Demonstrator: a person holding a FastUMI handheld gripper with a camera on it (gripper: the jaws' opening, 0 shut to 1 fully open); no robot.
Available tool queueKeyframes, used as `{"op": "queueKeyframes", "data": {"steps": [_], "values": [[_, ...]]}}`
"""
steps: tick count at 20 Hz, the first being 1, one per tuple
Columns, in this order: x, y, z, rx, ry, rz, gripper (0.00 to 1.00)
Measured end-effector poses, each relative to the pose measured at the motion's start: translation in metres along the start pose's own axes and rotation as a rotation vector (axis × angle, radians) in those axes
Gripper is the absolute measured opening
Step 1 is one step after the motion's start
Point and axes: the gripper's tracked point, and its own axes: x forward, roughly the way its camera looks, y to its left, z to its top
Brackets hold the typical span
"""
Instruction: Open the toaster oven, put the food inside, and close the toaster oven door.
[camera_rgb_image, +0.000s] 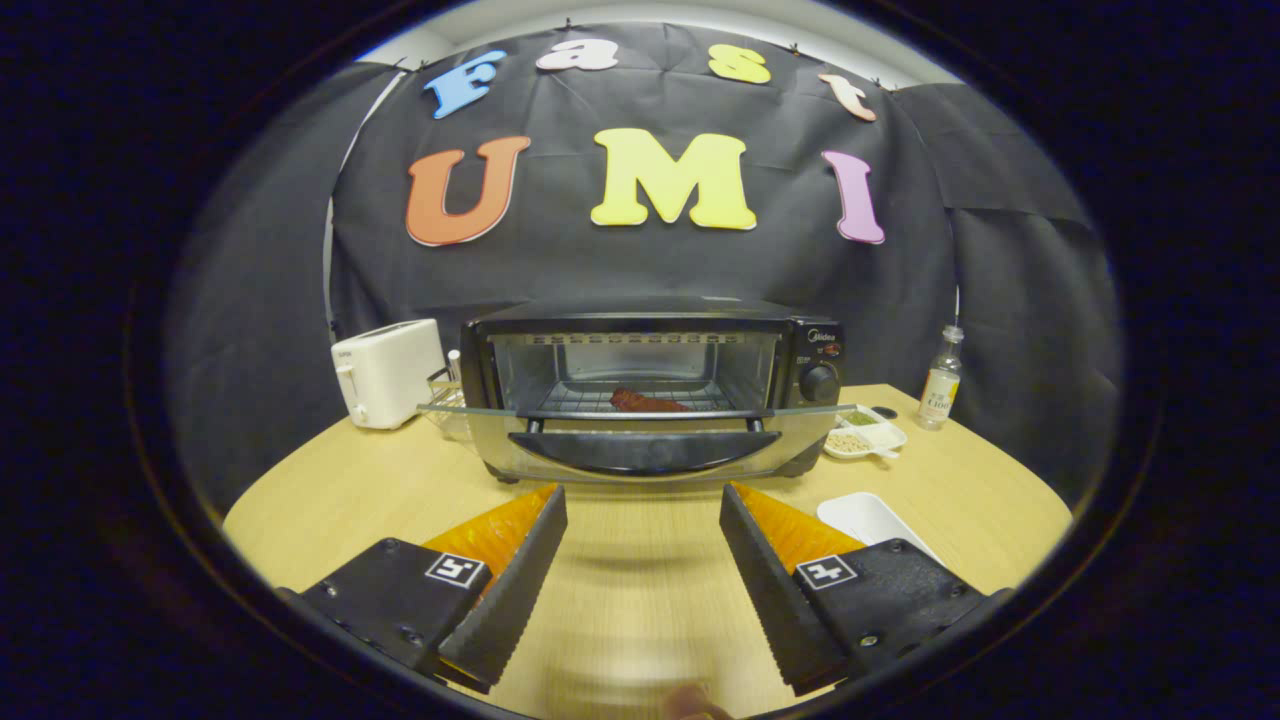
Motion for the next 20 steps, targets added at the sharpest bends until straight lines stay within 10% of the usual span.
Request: {"op": "queueKeyframes", "data": {"steps": [14, 20], "values": [[0.055, -0.001, 0.067, -0.065, -0.072, 0.011, 0.99], [0.007, 0.003, 0.111, -0.05, -0.141, 0.045, 0.99]]}}
